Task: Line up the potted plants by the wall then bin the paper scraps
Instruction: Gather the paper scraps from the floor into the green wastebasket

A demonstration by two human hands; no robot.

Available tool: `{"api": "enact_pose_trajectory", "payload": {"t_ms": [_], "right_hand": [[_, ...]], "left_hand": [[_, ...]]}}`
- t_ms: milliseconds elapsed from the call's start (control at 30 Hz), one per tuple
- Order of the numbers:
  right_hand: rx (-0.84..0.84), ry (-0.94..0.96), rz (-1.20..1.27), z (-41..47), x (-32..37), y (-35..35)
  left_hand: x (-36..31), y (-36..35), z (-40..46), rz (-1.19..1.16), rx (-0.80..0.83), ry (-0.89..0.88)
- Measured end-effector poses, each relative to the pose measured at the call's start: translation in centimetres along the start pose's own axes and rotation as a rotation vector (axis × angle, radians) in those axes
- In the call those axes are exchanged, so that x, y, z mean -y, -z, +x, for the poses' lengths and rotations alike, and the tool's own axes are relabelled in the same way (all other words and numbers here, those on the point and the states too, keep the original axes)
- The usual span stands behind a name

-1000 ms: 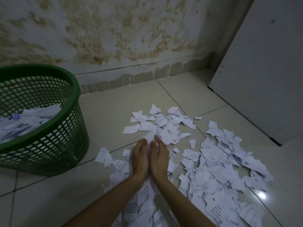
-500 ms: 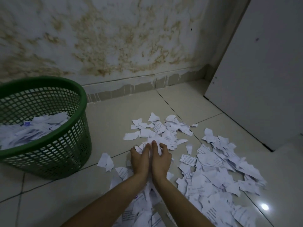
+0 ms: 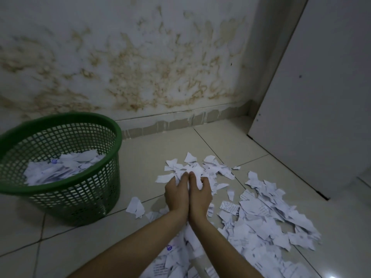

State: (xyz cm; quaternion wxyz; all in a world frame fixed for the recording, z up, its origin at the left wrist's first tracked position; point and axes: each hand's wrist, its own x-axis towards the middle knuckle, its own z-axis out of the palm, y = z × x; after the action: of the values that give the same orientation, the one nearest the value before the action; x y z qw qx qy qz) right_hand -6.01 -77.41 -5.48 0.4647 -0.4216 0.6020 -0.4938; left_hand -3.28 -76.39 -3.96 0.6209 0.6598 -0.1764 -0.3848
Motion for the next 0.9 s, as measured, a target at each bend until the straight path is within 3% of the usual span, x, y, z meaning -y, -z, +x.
{"api": "enact_pose_trajectory", "payload": {"t_ms": [400, 633, 900], "right_hand": [[0.021, 0.352, 0.197, -0.7, 11.1, -2.3], [0.215, 0.462, 0.286, -3.3, 17.8, -8.5], [0.485, 0.496, 0.263, -7.6, 18.3, -18.1]], "left_hand": [[-11.3, 0.5, -1.0, -0.189, -0.002, -0.268], [-18.6, 5.3, 1.1, -0.299, -0.098, -0.407], [-20.6, 14.3, 5.7, -0.336, -0.333, -0.518]]}}
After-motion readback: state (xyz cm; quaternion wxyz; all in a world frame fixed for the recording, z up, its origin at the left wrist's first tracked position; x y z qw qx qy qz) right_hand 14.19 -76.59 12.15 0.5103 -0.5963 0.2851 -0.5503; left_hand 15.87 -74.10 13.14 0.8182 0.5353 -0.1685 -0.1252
